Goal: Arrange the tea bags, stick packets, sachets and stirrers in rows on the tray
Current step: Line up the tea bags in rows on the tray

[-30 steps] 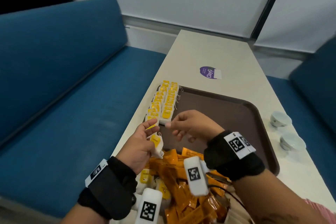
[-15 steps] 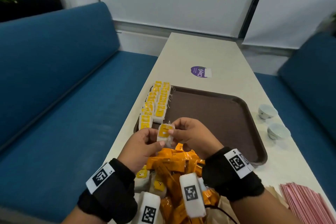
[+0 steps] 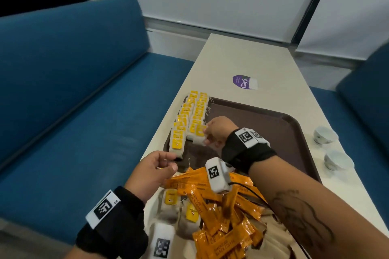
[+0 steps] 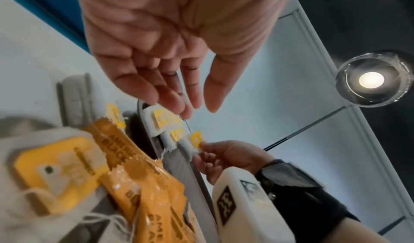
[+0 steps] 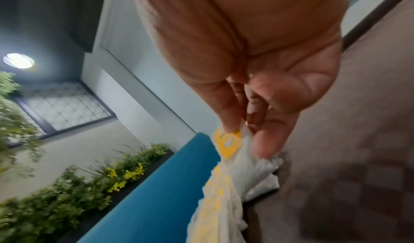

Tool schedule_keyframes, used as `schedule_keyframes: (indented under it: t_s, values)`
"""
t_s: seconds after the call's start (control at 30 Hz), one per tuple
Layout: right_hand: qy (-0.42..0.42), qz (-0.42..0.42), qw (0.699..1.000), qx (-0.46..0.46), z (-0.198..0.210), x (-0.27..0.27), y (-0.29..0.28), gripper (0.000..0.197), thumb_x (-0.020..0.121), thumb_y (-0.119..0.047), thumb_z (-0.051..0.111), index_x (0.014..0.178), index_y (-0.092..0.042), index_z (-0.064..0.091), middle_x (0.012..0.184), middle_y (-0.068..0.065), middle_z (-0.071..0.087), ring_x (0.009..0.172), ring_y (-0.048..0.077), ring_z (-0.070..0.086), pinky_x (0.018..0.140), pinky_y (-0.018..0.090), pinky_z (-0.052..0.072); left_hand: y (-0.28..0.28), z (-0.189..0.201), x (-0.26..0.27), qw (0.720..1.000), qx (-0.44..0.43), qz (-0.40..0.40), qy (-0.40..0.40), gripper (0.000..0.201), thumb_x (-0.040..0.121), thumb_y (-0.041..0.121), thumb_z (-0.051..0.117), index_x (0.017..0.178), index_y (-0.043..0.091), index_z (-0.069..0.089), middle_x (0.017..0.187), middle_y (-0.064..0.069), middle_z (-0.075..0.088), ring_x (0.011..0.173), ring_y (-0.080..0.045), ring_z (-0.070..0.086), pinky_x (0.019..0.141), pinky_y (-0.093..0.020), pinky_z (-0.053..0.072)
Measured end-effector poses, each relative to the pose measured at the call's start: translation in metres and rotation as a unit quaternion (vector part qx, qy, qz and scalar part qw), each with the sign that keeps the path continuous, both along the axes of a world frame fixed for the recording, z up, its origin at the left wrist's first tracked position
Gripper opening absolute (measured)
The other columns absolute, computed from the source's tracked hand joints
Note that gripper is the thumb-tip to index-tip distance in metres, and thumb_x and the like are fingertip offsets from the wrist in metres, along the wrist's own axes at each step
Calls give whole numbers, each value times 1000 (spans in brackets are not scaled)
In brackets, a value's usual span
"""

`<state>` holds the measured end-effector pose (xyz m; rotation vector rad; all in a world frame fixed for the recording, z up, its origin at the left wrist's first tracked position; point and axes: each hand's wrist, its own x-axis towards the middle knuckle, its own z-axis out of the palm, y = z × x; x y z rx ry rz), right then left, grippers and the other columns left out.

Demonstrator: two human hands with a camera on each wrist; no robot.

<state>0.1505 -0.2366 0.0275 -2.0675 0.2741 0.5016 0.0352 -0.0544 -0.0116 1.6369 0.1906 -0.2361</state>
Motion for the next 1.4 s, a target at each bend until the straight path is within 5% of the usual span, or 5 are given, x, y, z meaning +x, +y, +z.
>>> schedule_keyframes:
  t_s: [0.1, 0.43, 0.63, 0.93, 1.4]
  values:
    - [47, 0, 999, 24, -18, 14, 9, 23, 89, 0, 53, 72, -14, 47, 78, 5, 54, 66, 15, 57, 61, 24, 55, 7, -2, 1, 1000, 0, 4, 11, 18, 87, 3, 61, 97, 18, 60, 81, -3, 57, 69, -13, 54, 58, -24, 47]
    - [17, -8, 1000, 8, -18, 28, 14, 16, 87, -7, 61, 74, -11, 52, 73, 4, 55, 61, 14, 55, 57, 24, 49, 17, -6, -1, 998, 66, 22, 4, 22, 85, 3, 62, 92, 23, 57, 88, 1, 59, 70, -7, 52, 55, -12, 39]
    - [-154, 226, 952, -139, 28, -29, 11, 21, 76, -19, 77, 91, -18, 63, 79, -10, 57, 70, 3, 55, 61, 19, 42, 13, -5, -4, 987, 159, 0, 10, 31, 81, 5, 68, 102, 22, 54, 109, -1, 55, 75, -8, 56, 59, -14, 40]
    - [-144, 447, 830, -301, -4, -87, 41, 61, 78, -28, 73, 135, -26, 48, 127, -1, 57, 116, 20, 52, 85, 33, 45, -2, -6, -11, 869, 457, -186, 28, 97, 65, 35, 78, 144, 30, 22, 154, 0, 15, 140, -23, 20, 111, -37, 29]
    - [-150, 395, 852, -309, -5, -87, 16, 49, 83, -7, 61, 127, -27, 55, 124, -3, 55, 113, 18, 53, 87, 35, 51, -18, -4, -11, 829, 502, -241, 49, 68, 73, 27, 74, 131, 24, 39, 125, -4, 41, 113, -22, 50, 90, -30, 45]
